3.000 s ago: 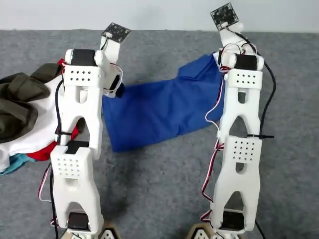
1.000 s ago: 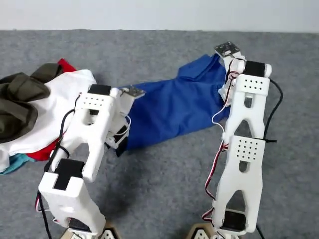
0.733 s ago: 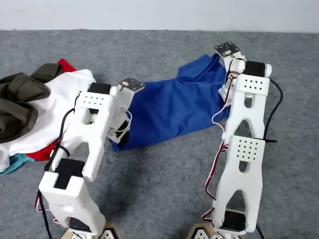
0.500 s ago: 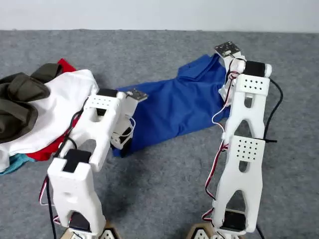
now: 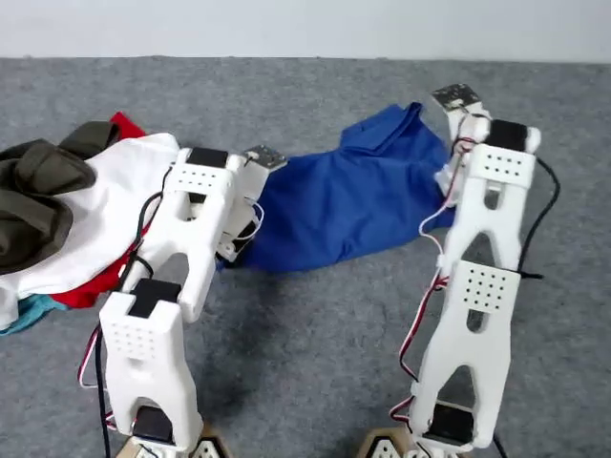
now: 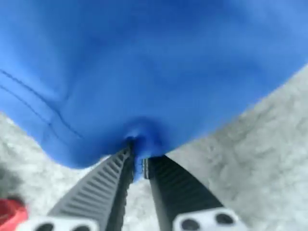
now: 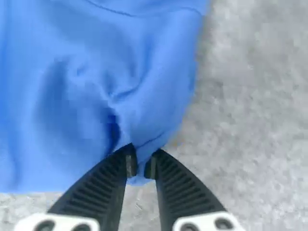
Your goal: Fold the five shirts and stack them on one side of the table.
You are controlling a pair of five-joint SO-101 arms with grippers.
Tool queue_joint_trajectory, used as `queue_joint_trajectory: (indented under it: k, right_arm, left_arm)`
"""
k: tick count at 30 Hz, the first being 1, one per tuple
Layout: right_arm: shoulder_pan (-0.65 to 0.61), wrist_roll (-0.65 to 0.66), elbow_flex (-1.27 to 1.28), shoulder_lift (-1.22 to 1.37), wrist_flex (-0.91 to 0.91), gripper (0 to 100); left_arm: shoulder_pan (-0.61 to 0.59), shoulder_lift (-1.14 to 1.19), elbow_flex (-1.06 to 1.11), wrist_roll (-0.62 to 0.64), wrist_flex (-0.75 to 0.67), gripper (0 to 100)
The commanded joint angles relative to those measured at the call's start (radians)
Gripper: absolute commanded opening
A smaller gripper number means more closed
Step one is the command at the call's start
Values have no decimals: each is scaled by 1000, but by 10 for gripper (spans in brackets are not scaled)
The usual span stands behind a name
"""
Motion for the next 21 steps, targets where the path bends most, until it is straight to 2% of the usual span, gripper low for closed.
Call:
queue_joint_trajectory:
  k: [1,6,13,17,21]
  right_arm:
    - [70,61,-40,-16,44,8]
    - [154,149,3,-51,45,8]
    - [193,293,382,-275,42,8]
    - [185,315,503,-378,41,8]
    - [206,318,572,-433,44,8]
  left_arm:
    - [3,-9,-62,6,64,13]
    - [3,-8,-59,-80,127,13]
    - [3,-17,-27,-106,130,13]
    - [6,-18,50,-163,130,13]
    - [0,-20,122,-169,132,13]
